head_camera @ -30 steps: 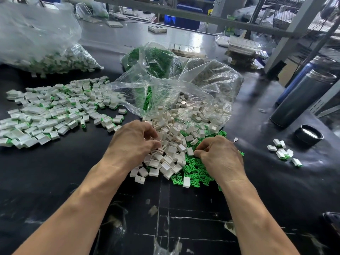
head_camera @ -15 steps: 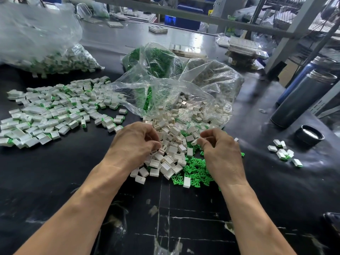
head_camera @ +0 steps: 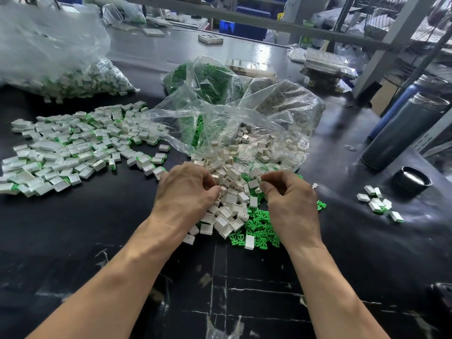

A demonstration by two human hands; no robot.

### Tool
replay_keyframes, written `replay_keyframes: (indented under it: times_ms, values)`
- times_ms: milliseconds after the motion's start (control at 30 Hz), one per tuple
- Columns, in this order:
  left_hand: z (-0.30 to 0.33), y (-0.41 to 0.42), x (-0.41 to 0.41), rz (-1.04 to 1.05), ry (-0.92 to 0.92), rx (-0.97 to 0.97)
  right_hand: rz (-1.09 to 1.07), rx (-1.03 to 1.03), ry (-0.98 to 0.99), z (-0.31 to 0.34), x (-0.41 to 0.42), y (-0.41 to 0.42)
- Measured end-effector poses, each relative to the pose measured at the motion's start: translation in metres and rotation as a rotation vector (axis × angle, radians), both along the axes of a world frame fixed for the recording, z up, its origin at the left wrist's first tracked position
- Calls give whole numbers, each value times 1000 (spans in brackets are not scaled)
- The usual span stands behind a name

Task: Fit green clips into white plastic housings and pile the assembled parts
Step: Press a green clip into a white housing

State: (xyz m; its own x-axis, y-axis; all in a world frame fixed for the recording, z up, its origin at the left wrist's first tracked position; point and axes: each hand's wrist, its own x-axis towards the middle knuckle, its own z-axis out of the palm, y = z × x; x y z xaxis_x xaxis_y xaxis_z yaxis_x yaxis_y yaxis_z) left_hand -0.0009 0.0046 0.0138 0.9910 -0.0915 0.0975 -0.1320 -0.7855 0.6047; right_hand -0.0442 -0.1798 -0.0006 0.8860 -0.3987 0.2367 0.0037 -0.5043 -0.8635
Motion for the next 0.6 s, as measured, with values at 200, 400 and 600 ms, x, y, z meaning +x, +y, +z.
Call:
replay_keyframes:
  times_ms: [200, 400, 600]
  values:
    - [-4, 3, -2, -85, -116, -200, 35, 238, -47, -1, 3, 2]
    - [4, -4, -7, -242, 43, -767, 163, 562, -97, 5, 2, 10]
    - [-1, -13, -7, -309, 131, -952, 219, 650, -123, 7, 1, 15]
